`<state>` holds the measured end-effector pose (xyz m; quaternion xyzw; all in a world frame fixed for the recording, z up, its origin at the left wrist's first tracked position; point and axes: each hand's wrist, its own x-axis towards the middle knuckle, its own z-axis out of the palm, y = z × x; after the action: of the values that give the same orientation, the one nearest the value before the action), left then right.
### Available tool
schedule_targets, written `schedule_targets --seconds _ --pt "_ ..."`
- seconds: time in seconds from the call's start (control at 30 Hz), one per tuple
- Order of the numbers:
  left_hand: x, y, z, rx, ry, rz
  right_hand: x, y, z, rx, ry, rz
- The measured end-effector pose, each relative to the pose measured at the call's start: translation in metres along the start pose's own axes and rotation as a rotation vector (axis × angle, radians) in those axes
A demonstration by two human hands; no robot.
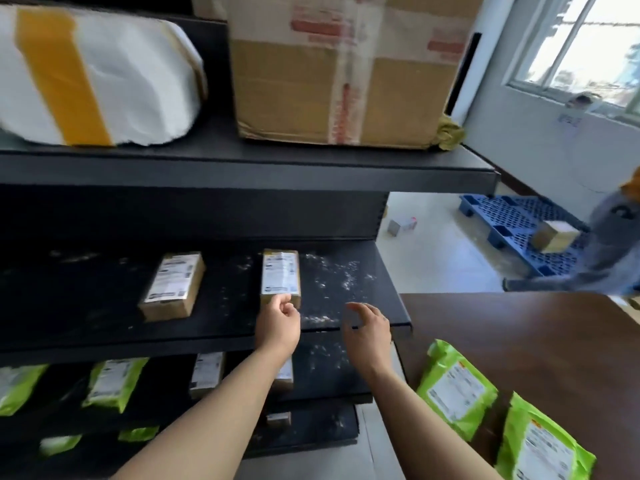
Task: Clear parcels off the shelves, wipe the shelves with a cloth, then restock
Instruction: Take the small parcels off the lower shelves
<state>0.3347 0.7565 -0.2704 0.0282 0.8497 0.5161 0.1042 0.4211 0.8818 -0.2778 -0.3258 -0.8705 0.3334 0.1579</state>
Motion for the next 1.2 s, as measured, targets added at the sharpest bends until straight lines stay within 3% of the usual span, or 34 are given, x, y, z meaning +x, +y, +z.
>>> schedule_targets --seconds 0.27,0.53,0.77,1.2 --pt "0.053 -0.04 -0.111 0.05 0.048 -0.013 0.004 -0.096 0.077 -0.003 -0.094 -0.075" --pt "0.11 -0.074 -0.178 0.379 0.08 0.004 0.026 -0.129 0.123 -0.164 -0.113 0.004" --pt "0.137 -0.09 -0.186 0.669 -0.008 0.02 0.053 -0.126 0.137 -0.319 -0.136 0.125" --pt "0.156 -0.099 -0.166 0.636 0.004 -0.059 0.071 -0.121 0.16 -0.319 -0.086 0.235"
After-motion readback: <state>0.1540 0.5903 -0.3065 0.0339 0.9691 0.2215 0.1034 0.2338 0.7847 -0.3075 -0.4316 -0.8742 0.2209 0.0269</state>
